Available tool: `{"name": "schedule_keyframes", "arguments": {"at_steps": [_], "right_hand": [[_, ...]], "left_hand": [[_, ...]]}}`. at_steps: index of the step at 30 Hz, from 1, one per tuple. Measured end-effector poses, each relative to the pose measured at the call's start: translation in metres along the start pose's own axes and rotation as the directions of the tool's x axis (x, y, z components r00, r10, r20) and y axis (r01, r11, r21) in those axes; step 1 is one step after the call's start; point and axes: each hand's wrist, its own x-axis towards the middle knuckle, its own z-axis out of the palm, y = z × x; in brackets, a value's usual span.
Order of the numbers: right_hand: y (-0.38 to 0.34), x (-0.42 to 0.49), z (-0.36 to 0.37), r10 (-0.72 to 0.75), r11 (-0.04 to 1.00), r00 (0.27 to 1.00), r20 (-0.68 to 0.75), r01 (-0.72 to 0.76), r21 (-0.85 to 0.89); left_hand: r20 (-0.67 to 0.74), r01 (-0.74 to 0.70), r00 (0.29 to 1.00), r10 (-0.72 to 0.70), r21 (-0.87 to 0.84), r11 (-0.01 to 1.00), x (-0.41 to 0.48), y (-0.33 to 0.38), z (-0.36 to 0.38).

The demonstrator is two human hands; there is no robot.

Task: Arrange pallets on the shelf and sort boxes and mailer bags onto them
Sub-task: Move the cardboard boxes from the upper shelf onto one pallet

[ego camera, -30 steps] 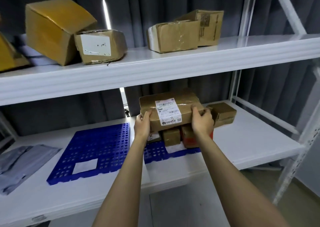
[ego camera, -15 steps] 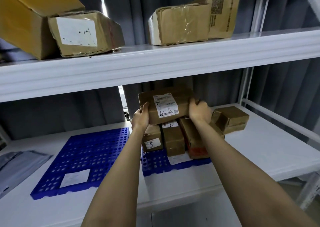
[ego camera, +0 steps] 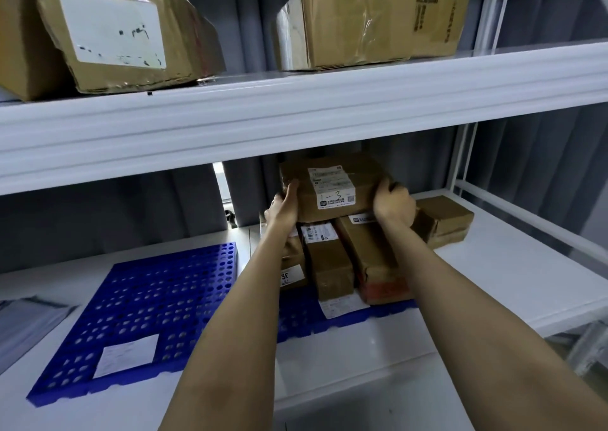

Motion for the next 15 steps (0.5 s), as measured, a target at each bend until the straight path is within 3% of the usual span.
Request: {"name": "schedule_keyframes", "arguments": {"at_steps": [5, 15], "right_hand": [[0.014, 0.012, -0.006, 0.019, 0.999, 0.997, 0.073, -0.016, -0.036], [0.016, 0.015, 0.004, 0.013, 1.0, 0.992, 0.129, -0.016, 0.018]], "left_hand": [[0.04, 0.01, 0.999, -0.014, 0.121, 0.993, 0.001, -0.005, 0.011], [0.028, -0.009, 1.0, 0.006, 0.109, 0.994, 0.005, 0.0, 0.005]]}}
